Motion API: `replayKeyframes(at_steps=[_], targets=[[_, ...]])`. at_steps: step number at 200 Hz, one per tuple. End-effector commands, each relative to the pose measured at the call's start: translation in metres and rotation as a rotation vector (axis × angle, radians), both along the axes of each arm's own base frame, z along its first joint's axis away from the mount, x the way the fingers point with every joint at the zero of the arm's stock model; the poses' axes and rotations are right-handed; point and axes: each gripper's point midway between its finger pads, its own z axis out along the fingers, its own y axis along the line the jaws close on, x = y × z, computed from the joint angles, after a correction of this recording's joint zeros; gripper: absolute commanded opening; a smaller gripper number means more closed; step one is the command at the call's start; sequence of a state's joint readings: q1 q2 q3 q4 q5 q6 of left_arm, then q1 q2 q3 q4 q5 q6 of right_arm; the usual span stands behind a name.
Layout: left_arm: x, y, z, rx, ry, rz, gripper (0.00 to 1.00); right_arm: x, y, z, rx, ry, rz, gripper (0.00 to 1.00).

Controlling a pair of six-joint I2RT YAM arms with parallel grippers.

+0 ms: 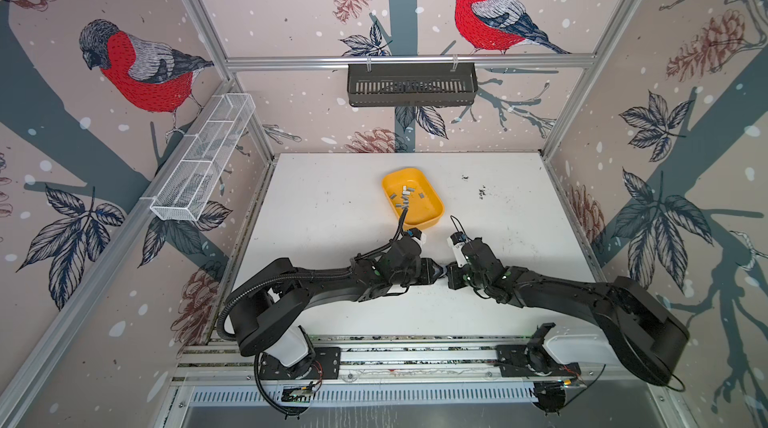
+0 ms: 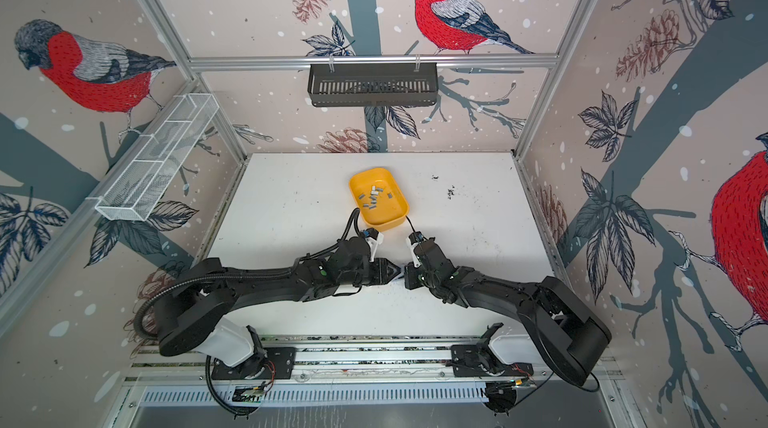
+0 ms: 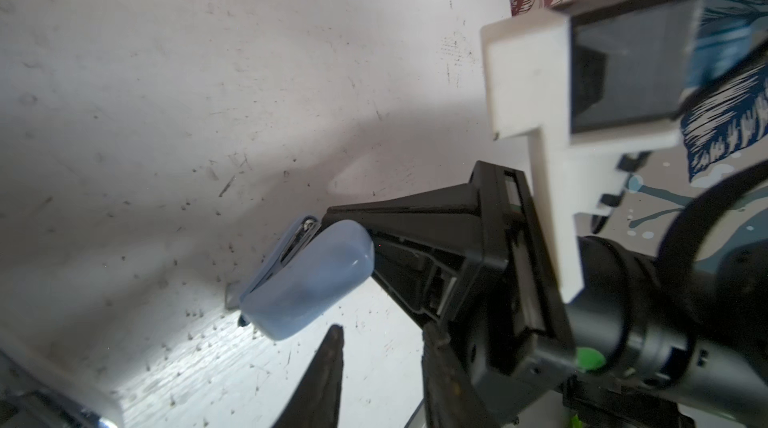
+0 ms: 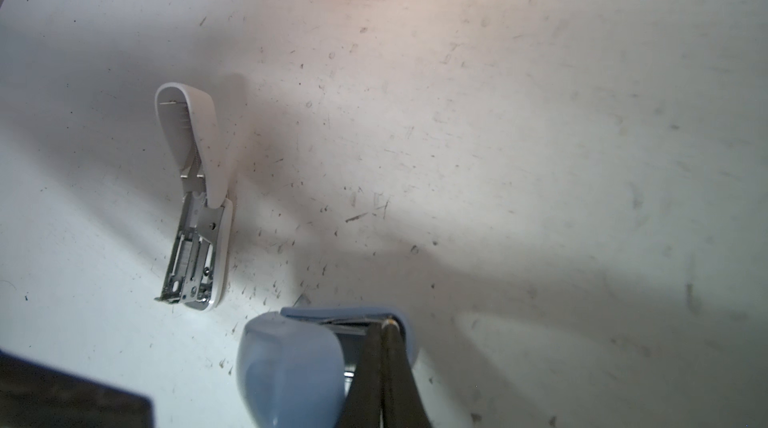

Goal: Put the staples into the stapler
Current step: 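Withdraw the left gripper from the light-blue stapler while the right gripper hovers beside it, then grasp the light-blue stapler with the left gripper while the right gripper approaches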

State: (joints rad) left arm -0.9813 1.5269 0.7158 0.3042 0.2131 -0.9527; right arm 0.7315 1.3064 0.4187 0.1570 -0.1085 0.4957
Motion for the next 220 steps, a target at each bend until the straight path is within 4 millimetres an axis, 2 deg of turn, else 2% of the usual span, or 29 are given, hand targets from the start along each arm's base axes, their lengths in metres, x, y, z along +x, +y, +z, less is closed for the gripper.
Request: replayKeyframes(at_steps=[1, 33, 71, 75, 112, 143, 167, 220], targets=[[0.007, 0.002, 0.028, -0.055, -0.092, 0.013, 0.31, 0.0, -0.001, 0.002, 0.003, -0.005, -0.006, 0.09], [0.001, 0.016, 0.038, -0.021, -0.159, -0.036, 0.31, 0.002, -0.002, 0.006, 0.011, -0.016, -0.019, 0.17], [-0.016, 0.034, 0.028, 0.049, -0.206, -0.117, 0.42, 0.003, -0.007, 0.008, 0.0, -0.013, -0.042, 0.23], [-0.017, 0.037, 0.029, 0.054, -0.214, -0.122, 0.43, 0.004, -0.008, 0.015, 0.012, -0.029, -0.045, 0.24], [-0.03, 0.061, 0.03, 0.089, -0.297, -0.153, 0.56, -0.001, -0.021, 0.026, 0.012, -0.05, -0.077, 0.25], [-0.043, 0.069, 0.03, 0.107, -0.387, -0.226, 0.65, -0.008, -0.03, 0.04, 0.045, -0.073, -0.09, 0.26], [-0.045, 0.063, 0.024, 0.144, -0.43, -0.31, 0.68, -0.014, -0.032, 0.05, 0.08, -0.092, -0.085, 0.3], [-0.026, 0.034, 0.002, 0.344, -0.496, -0.502, 0.67, -0.021, -0.04, 0.061, 0.12, -0.12, -0.101, 0.35]])
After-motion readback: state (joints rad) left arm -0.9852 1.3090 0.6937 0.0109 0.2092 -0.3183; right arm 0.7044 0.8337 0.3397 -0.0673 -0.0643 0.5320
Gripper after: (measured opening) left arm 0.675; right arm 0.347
